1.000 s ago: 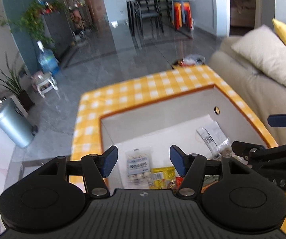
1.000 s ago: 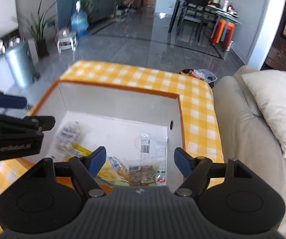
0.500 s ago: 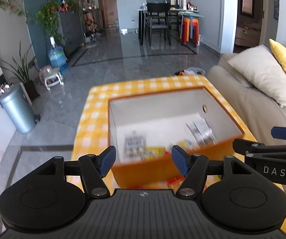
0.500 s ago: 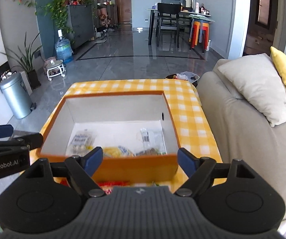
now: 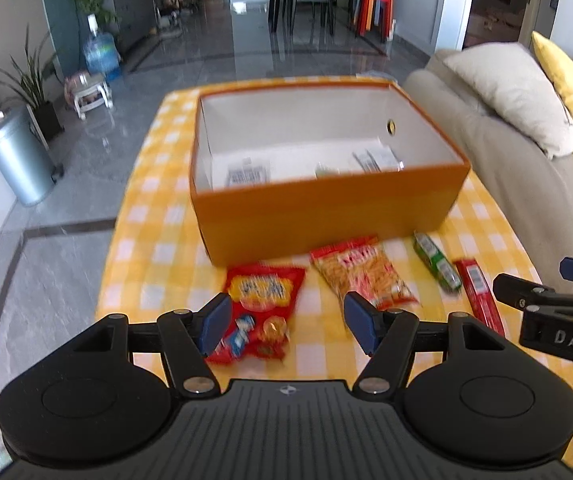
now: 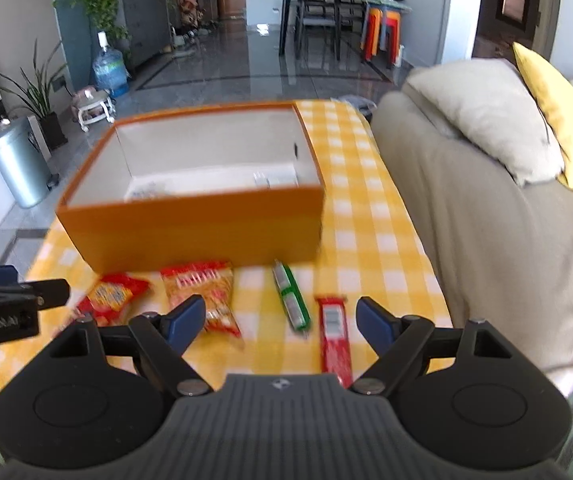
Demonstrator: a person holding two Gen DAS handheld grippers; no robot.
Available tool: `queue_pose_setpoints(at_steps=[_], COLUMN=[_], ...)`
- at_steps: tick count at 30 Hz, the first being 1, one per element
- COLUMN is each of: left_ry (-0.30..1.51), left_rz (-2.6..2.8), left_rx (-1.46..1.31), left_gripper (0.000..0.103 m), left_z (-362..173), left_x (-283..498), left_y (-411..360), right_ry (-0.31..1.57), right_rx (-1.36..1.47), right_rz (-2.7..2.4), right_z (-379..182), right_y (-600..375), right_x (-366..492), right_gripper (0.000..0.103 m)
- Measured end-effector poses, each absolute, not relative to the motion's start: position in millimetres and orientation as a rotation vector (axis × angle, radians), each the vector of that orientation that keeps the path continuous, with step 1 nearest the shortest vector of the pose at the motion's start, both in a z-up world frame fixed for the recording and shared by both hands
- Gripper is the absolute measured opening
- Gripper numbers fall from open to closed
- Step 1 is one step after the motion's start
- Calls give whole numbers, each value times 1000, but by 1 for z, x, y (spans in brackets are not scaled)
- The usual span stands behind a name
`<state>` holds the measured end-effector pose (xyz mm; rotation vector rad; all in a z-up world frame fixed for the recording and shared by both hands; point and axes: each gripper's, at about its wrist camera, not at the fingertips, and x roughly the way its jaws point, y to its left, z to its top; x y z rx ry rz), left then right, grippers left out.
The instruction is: Organize snacks
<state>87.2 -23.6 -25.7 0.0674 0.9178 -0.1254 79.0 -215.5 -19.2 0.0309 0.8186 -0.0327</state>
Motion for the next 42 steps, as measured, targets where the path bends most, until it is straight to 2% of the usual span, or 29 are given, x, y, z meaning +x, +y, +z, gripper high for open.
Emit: queue_pose_setpoints(at_steps=[4,13,23,42], left_ry=[975,1026,1063,1187], left_rz=[-131,-98,-156,-237], left_rx=[42,-32,83,159], left_gripper=[76,79,85,90], left_z=[-39,-57,-71,-118], left_x=[83,90,122,161], left_y=[-24,-14,-6,2], right_ry=[851,933,876,940], right_rx=[-20,84,130,-121], right_rz=[-61,-46,77,230], right_z=[-42,-69,-70,-119], right_y=[-217,-227,-210,-154], right_x=[77,84,105,154], right_gripper=[80,80,80,81])
